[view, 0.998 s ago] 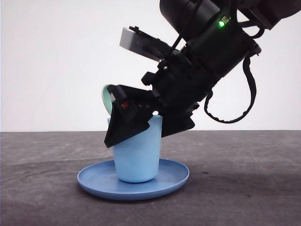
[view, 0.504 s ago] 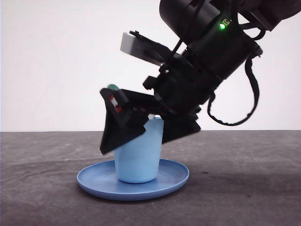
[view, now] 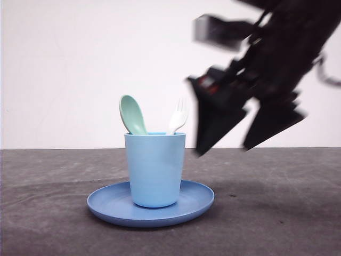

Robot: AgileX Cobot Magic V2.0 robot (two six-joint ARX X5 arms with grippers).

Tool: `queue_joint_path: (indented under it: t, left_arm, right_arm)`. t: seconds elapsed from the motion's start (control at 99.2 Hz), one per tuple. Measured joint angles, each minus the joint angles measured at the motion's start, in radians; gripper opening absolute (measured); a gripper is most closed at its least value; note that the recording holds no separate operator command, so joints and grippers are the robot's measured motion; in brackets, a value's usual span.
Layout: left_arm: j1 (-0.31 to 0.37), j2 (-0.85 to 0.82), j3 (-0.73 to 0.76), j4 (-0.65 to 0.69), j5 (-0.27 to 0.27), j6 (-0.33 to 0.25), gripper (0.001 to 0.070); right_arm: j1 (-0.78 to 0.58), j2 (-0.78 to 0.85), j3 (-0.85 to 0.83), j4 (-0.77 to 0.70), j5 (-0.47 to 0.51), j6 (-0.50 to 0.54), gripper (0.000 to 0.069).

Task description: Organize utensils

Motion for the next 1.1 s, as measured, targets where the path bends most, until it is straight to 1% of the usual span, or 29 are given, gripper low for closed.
queue_joint_path:
  t: [0.091, 0.343, 0.423, 0.585, 0.696, 0.897, 0.998, 1.028, 1.049, 1.079, 1.099]
  left_arm:
    - [0.000, 0.000, 0.000, 0.000, 0.000, 0.000, 0.0233]
    - [0.000, 0.000, 0.000, -0.011, 0.000, 0.000, 0.0233]
    - [0.000, 0.000, 0.000, -0.014, 0.000, 0.000, 0.0233]
    - [0.000, 0.000, 0.000, -0.039, 0.000, 0.000, 0.0233]
    - [0.000, 0.000, 0.000, -0.054, 0.000, 0.000, 0.0233]
    - [0.000, 0.000, 0.000, -0.059, 0.000, 0.000, 0.0233]
    - [0.000, 0.000, 0.000, -0.060, 0.000, 0.000, 0.0233]
    - [0.000, 0.000, 0.000, -0.060, 0.000, 0.000, 0.0227]
    - [0.000, 0.000, 0.000, -0.061, 0.000, 0.000, 0.0214]
    - [0.000, 0.000, 0.000, -0.062, 0.000, 0.001, 0.0177]
    - [0.000, 0.000, 0.000, -0.064, 0.000, 0.001, 0.0140]
  right_arm:
    - [-0.078, -0.103, 0.000, -0.069, 0.037, 0.000, 0.0680]
    - [-0.364, -0.340, 0.000, -0.201, 0.030, 0.000, 0.0680]
    - [-0.457, -0.395, 0.000, -0.237, -0.019, 0.000, 0.0680]
    - [-0.611, -0.436, 0.000, -0.322, -0.166, 0.001, 0.0679]
    - [-0.651, -0.428, 0.000, -0.365, -0.177, 0.000, 0.0679]
    - [-0.653, -0.428, 0.000, -0.364, -0.125, 0.000, 0.0679]
    - [-0.653, -0.428, 0.000, -0.364, -0.120, 0.000, 0.0679]
    - [-0.653, -0.428, 0.000, -0.364, -0.118, 0.000, 0.0663]
    - [-0.653, -0.428, 0.000, -0.364, -0.118, 0.000, 0.0632]
    - [-0.653, -0.428, 0.000, -0.364, -0.118, 0.000, 0.0551]
    - [-0.653, -0.428, 0.000, -0.364, -0.117, 0.000, 0.0490]
